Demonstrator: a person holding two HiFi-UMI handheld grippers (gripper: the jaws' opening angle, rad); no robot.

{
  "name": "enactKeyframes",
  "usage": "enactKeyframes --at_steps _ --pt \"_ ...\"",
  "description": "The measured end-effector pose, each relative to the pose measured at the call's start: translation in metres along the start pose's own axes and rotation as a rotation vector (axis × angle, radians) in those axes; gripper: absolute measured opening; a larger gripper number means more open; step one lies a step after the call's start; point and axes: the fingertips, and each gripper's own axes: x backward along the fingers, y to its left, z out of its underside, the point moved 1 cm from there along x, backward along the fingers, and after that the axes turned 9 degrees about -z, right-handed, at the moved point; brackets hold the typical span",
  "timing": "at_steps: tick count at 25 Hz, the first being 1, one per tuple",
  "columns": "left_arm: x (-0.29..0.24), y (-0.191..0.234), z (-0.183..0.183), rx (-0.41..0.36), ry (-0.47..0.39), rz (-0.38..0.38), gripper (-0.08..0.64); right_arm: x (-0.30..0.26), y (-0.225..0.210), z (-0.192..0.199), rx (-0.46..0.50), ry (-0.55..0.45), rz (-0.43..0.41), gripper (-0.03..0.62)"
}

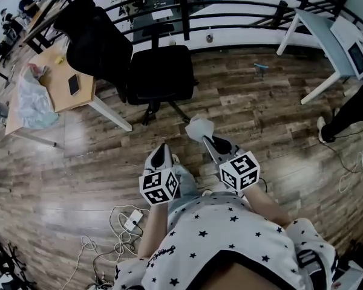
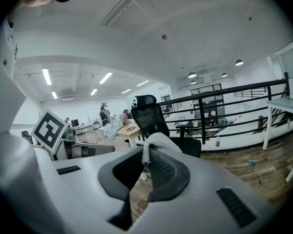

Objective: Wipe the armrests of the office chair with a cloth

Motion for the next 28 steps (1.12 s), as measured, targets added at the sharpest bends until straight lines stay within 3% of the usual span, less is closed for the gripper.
enactKeyframes --at_steps 15,28 --pt "-0.102 0.075 -0.077 0.013 -0.004 0.024 0.005 -0.130 -0.044 -0.062 0.000 0.004 0.009 0.028" --pt "-0.170 0.132 -0.115 0.024 0.020 0.072 0.005 -0.230 -0.066 -0.085 -0.037 0.042 0.020 0.028"
